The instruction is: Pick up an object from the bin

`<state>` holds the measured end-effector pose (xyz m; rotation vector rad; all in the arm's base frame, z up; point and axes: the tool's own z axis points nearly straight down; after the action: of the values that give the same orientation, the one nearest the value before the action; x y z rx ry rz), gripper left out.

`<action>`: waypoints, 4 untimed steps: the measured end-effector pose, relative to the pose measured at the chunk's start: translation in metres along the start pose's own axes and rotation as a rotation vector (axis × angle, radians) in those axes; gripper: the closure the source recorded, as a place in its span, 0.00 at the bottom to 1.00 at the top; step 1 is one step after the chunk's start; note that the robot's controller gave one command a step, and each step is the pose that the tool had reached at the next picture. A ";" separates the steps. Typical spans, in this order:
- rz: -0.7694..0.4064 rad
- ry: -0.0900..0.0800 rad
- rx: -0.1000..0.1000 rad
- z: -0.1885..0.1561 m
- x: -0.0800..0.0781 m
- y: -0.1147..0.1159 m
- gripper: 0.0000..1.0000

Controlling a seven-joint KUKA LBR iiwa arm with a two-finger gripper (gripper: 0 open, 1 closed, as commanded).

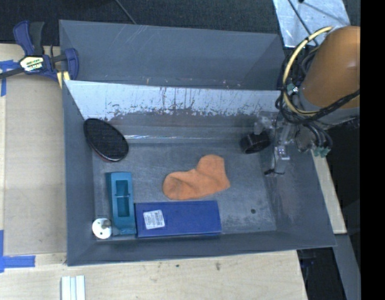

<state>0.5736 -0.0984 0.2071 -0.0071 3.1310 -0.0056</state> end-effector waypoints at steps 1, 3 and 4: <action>0.101 0.006 -0.004 0.034 0.000 0.015 0.00; 0.058 0.004 -0.003 0.101 -0.008 0.088 0.00; 0.067 0.006 -0.003 0.131 0.003 0.088 1.00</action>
Offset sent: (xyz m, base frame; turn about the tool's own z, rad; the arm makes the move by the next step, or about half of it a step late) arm 0.0456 0.0594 -0.0680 0.0603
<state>0.5721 -0.0113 0.0755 0.0982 3.1350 -0.0007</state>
